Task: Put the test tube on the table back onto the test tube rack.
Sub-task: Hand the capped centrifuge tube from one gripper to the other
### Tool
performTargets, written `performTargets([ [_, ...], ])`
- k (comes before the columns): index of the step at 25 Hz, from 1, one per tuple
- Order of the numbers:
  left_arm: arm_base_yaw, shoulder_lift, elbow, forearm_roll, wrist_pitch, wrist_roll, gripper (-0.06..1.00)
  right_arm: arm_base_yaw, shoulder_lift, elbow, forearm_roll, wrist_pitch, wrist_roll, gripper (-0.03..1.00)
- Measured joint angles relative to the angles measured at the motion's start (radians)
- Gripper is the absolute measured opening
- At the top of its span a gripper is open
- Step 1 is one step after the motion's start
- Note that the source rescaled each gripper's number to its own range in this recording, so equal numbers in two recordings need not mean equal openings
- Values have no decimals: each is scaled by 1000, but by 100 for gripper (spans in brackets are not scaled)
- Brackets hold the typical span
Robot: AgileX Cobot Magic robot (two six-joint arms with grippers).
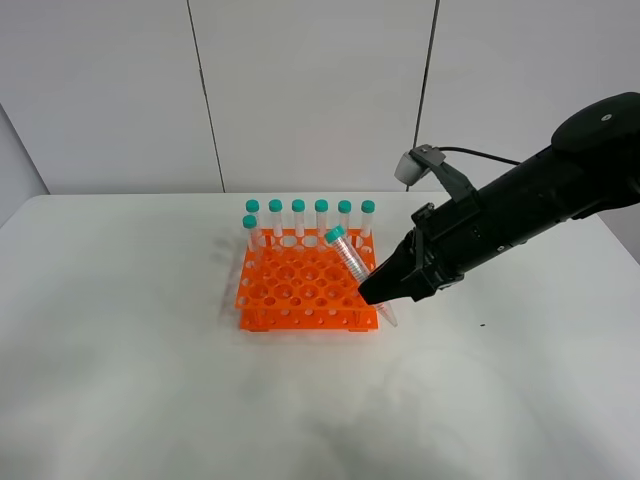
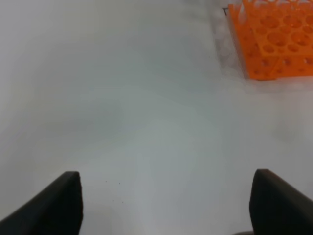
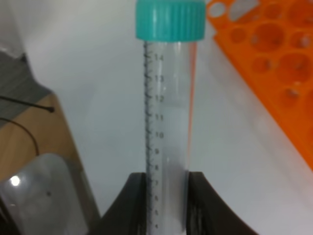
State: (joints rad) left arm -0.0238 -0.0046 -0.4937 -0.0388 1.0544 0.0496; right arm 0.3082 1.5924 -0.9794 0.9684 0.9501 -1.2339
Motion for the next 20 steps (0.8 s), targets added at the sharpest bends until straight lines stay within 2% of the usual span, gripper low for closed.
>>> performTargets([
  [6,0,21,-60,-1,-51,-21,100,30,0,0,84,0,-119,0],
  [9,0,143,-154,-13,-83,-27,100,48,0,0,131,-27,-147,0],
  [12,0,340,-230,-71,-122,-23,100,51,0,0,146,-79,-154,0],
  [16,0,611,-255,-209,-272,22,100,51,0,0,149,-112,-157,0],
  [18,0,737,-256,-320,-374,80,100,51,0,0,149,-124,-158,0],
  [20,-3,855,-256,-459,-473,196,100,51,0,0,150,-126,-158,0],
])
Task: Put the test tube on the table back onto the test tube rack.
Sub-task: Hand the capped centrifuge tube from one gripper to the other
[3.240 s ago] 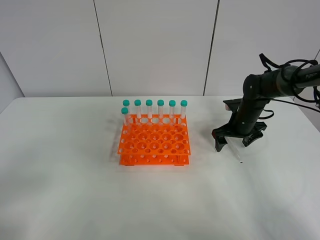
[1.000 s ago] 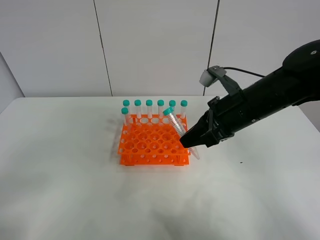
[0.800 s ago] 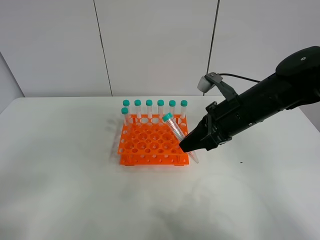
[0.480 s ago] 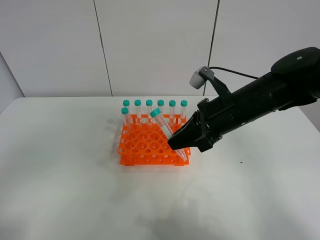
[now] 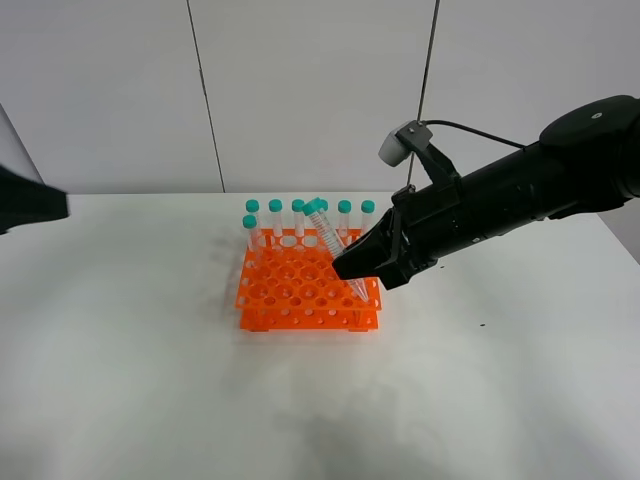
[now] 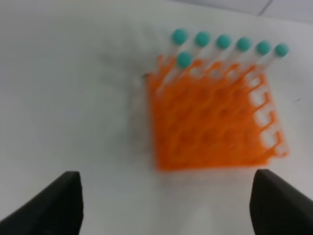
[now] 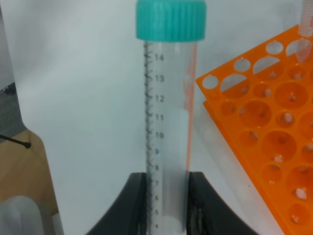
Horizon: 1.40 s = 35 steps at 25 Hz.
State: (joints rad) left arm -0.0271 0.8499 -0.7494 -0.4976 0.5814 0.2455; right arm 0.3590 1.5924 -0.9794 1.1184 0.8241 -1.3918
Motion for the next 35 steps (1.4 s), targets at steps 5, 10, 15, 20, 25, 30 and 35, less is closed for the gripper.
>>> performTargets([
  [5,-81,264,0,-461,-83,390,100,0,0,0,2,-2,-1,0],
  [10,-188,428,0,-891,-86,736,100,0,0,0,2,-2,-1,0],
  [15,-246,511,0,-1181,-74,936,100,0,0,0,2,-2,0,0],
  [20,-273,589,-20,-1224,-33,981,99,0,0,0,3,-2,0,0],
  [25,-318,666,-73,-1226,-7,984,97,0,0,0,9,5,0,0],
  [30,-377,684,-110,-1228,-5,996,97,0,0,0,10,6,14,0],
  [35,-394,684,-112,-1228,-10,1008,97,0,0,0,10,13,17,0],
])
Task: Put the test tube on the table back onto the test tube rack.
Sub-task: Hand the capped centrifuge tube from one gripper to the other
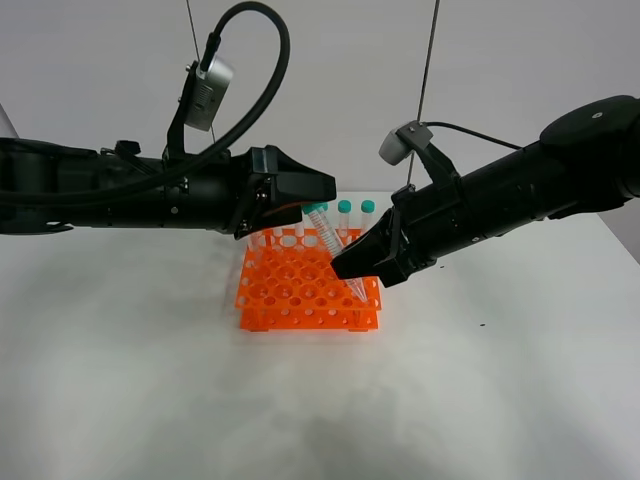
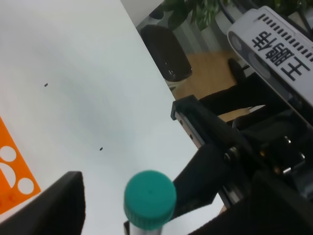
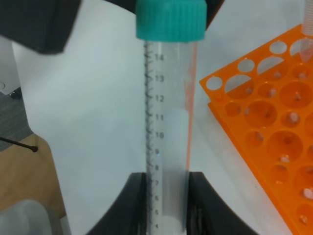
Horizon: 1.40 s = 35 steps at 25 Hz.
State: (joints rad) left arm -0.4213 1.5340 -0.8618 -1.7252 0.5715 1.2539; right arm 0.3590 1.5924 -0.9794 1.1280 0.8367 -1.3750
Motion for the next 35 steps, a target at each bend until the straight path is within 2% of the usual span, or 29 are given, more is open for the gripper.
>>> performTargets([
  [5,0,0,0,0,-2,1,97,0,0,0,20,46,3,0],
  [9,0,0,0,0,5,1,96,0,0,0,32,41,3,0],
  [14,0,0,0,0,8,1,86,0,0,0,47,41,3,0],
  [21,0,0,0,0,10,1,79,0,0,0,49,41,3,0],
  [23,0,0,0,0,16,1,69,0,0,0,49,41,3,0],
  [26,0,0,0,0,26,1,42,0,0,0,49,41,3,0],
  [27,0,0,0,0,26,1,42,0,0,0,49,41,3,0],
  [31,0,0,0,0,24,1,2,0,0,0,52,44,3,0],
  [35,0,0,0,1,24,1,0,0,0,0,52,44,3,0],
])
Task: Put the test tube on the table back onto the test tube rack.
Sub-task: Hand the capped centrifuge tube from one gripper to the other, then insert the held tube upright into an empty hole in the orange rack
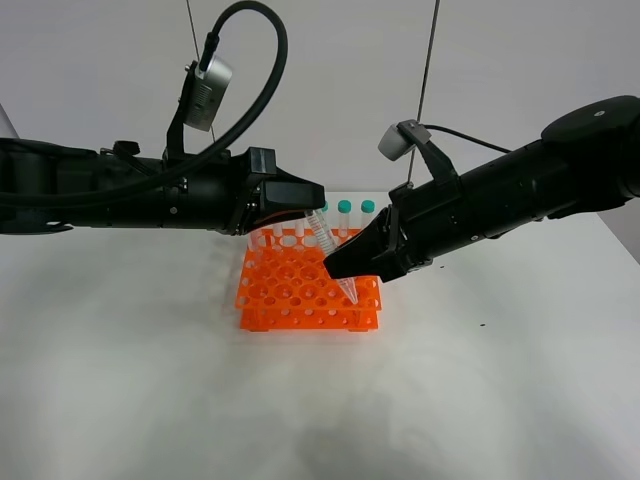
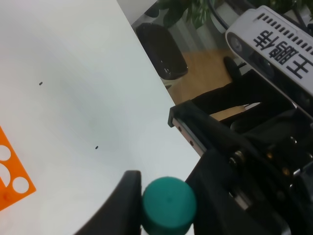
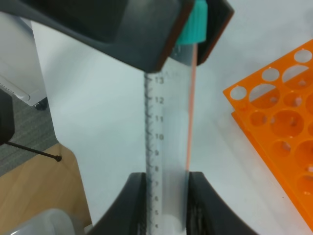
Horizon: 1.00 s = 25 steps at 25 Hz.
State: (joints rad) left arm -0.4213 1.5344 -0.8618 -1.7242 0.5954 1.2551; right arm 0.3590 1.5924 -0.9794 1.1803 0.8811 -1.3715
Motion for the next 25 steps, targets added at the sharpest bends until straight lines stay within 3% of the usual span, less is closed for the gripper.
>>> performTargets([
  [5,0,0,0,0,-1,0,0,0,0,0,0,-13,0,2],
  [6,0,0,0,-1,-2,0,0,0,0,0,0,-23,3,11],
  [10,0,0,0,-2,10,0,0,0,0,0,0,-57,32,78],
  [12,0,0,0,-3,10,0,0,0,0,0,-8,-55,59,91],
  [15,0,0,0,-4,10,0,0,0,-10,-28,-81,-36,159,96],
  [18,0,0,0,-4,10,0,0,0,-46,-103,-226,34,335,96],
  [22,0,0,0,-4,10,0,0,0,-78,-238,-485,153,648,96],
  [25,0,0,0,-4,10,0,0,0,-79,-296,-692,171,882,96],
])
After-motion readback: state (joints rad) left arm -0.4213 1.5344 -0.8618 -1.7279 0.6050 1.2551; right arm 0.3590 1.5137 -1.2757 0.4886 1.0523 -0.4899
